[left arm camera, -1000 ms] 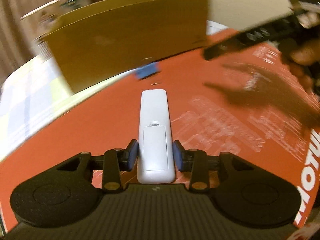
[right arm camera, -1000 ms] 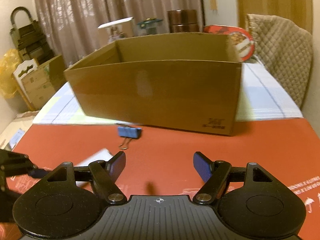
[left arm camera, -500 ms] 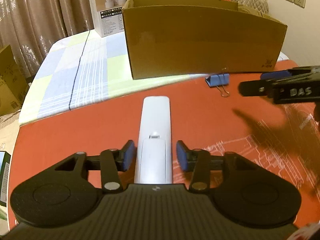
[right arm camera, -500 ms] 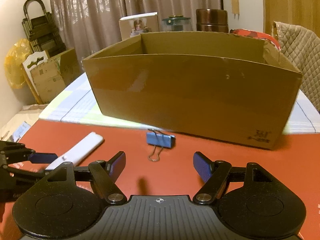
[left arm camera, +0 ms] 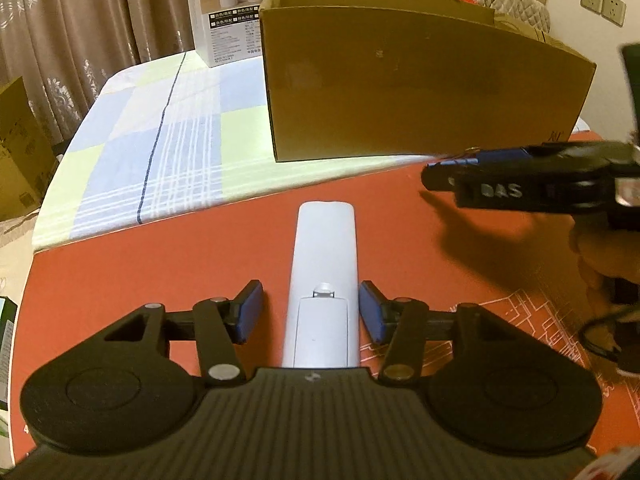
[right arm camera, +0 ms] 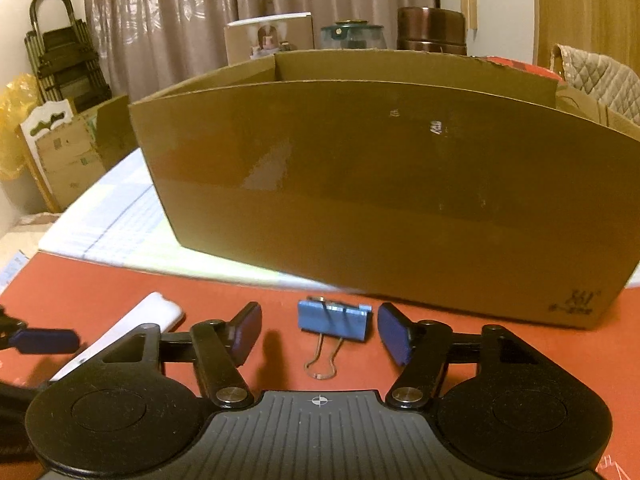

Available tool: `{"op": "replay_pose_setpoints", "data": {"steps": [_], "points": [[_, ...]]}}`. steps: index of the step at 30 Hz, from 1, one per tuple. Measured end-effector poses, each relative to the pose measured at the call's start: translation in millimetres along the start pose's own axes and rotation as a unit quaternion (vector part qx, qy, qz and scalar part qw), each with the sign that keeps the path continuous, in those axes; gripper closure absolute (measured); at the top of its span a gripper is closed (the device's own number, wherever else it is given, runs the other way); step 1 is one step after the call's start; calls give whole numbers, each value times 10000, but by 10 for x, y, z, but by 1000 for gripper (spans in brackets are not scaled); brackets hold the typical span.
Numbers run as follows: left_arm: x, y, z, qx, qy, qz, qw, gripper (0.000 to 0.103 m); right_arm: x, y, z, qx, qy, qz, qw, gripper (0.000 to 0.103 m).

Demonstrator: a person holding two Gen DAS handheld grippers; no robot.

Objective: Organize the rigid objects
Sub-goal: 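Close right tool on the blue binder clip while left tool holds the remote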

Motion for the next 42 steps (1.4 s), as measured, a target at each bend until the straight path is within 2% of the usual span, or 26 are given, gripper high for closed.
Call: {"op": "replay_pose_setpoints", "data": {"steps": [4,7,18,25,28,35,37,39,42], "points": [[6,7,-2,8,-26,-37,10000,55,-6,6,115,41,-363,-69,9993,44],[9,16,10,6,-31,-45,10000,55,-23,-10,141,22,-423,-142,9990,62],[-21,-10,-9,-4,-132,39,9999,55,74,-309,-142,18,-65,-600,9982,63],[-15,-62,-41,-26,-163,37,9999,55,84,-469,-323,124,148,-502,9986,63],[-9,-70,-47,-23,-167,-4,9999,55,87,-514,-361,43,93,-573,9983,63],[-23,-84,-73,-6,-62,-172,9998,57,66,-553,-382,-23,39,-431,9991,51],[-32,-84,-68,-40,-32,-204,9998,60,69,-569,-387,-54,53,-391,9992,51],[-49,-75,-64,-78,-27,-207,9998,68,75,-573,-388,-84,48,-338,9994,51],[-75,-66,-58,-100,47,-240,9997,69,84,-578,-392,-106,-11,-259,9996,51]]}}
Point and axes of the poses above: each gripper's, at about its wrist camera, not at the fingertips, and z roughly the way its jaws point, x to its left, y to its top, the point moved 2 cm from there along z, roughly the way its jaws point, and after that the axes turned 5 degrees about x, right-handed, at the moved point
